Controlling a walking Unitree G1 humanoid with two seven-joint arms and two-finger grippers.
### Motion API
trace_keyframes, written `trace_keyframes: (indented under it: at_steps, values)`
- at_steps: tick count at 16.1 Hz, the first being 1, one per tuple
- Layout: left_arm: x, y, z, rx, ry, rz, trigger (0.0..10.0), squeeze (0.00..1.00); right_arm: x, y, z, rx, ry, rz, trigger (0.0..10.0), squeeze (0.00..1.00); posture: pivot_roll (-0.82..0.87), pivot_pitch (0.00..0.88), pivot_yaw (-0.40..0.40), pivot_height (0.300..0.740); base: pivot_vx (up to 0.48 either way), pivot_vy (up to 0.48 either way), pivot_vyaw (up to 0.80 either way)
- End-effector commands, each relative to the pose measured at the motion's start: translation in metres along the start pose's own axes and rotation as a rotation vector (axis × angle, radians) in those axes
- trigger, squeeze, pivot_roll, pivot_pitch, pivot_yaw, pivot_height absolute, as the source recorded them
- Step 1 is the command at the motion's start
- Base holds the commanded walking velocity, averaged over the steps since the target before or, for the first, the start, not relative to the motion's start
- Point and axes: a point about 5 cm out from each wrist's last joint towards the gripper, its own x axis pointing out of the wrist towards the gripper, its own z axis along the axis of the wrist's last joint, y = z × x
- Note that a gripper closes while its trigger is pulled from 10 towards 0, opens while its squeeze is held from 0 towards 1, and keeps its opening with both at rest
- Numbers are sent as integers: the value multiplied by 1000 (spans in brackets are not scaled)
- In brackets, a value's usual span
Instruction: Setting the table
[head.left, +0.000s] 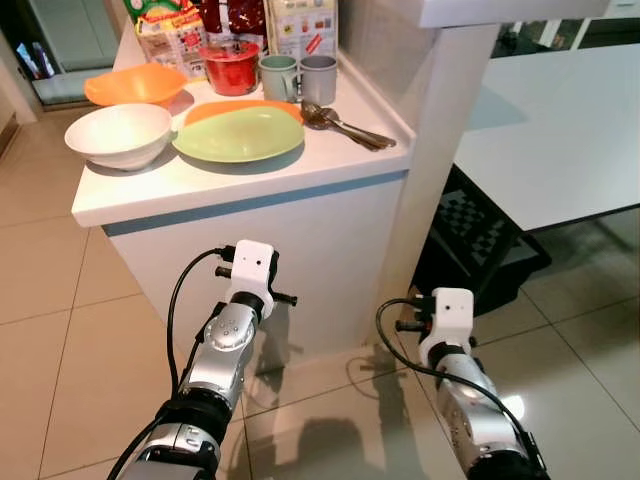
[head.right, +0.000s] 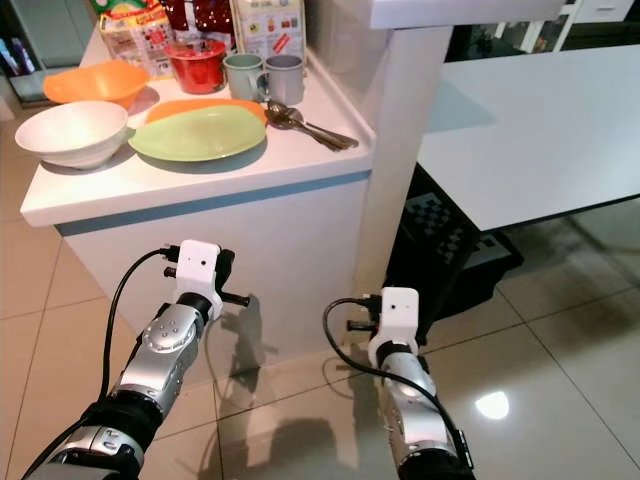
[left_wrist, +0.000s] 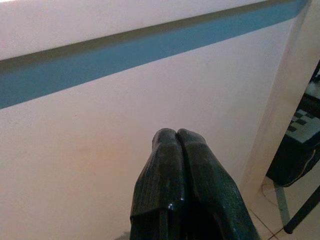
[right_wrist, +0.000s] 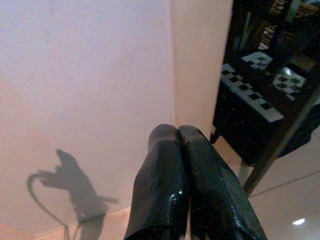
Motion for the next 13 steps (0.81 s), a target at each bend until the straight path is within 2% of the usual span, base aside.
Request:
trace_keyframes:
  at_steps: [1,7,8,9,11,13]
  values:
    - [2,-1,1,1,4,-5,0,0,0,-1,-1,5,11,-6,10000,0,-52,0,41,740,0,0,0]
    - [1,-5,1,-9,2,-17,0,0,1,-2,0,-3,10,-8,10000,0,-53,0,39,740,0,0,0]
    - [1,-3,1,12,11,5,9294,0,1,-3,0,0,18,-19,10000,0,-52,0,38,740,0,0,0]
    - [1,-2,1,14,6,10,10000,1000,2,-3,0,1,20,-16,10000,0,-53,0,39,740,0,0,0]
    - [1,-2,3,27,-10,2,10000,1000,3,-2,1,-2,24,-16,10000,0,-51,0,38,740,0,0,0]
    - [2,1,2,1,1,29,10000,1000,3,-2,1,-6,26,-19,10000,0,-52,0,37,740,0,0,0]
